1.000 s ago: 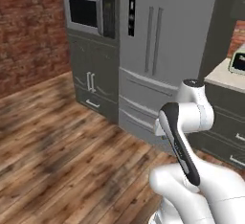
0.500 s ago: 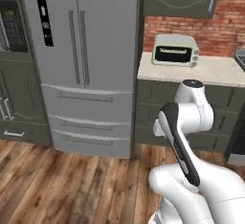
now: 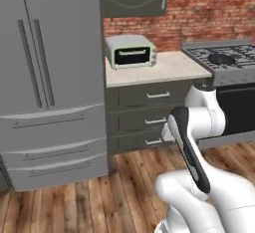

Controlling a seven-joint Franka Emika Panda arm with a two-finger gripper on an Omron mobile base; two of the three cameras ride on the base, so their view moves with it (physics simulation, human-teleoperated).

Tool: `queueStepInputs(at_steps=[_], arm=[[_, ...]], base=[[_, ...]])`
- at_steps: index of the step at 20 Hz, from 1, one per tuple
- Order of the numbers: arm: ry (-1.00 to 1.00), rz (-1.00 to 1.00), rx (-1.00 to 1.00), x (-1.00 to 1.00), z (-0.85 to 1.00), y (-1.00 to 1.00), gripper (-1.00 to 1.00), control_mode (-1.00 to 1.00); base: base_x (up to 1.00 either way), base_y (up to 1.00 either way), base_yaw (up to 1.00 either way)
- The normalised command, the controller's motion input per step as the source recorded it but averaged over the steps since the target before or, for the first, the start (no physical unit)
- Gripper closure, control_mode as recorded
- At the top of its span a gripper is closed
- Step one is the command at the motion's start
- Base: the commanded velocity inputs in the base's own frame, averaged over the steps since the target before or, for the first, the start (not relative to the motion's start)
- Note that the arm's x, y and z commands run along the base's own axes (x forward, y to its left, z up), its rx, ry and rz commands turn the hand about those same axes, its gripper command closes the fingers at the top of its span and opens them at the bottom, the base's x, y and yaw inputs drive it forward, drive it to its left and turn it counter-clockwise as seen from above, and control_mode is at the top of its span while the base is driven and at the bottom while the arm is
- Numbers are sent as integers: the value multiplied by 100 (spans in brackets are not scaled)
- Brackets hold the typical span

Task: Place one of the steaks on the plate and the other in the bowl. Then place the bowl in the fridge.

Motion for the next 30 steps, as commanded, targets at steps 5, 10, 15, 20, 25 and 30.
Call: queueStepInputs(at_steps=[5, 10, 15, 20, 25, 30], arm=[[0, 0, 0, 0, 0, 0, -100, 100], [0, 0, 0, 0, 0, 0, -100, 100], [0, 0, 0, 0, 0, 0, -100, 100], [0, 0, 0, 0, 0, 0, -100, 100], [0, 0, 0, 0, 0, 0, -100, 100], [0, 0, 0, 0, 0, 0, -100, 100]], base=[[5, 100, -8], [20, 100, 1], [47, 99, 3], [34, 93, 0], [29, 29, 0], [33, -26, 11]])
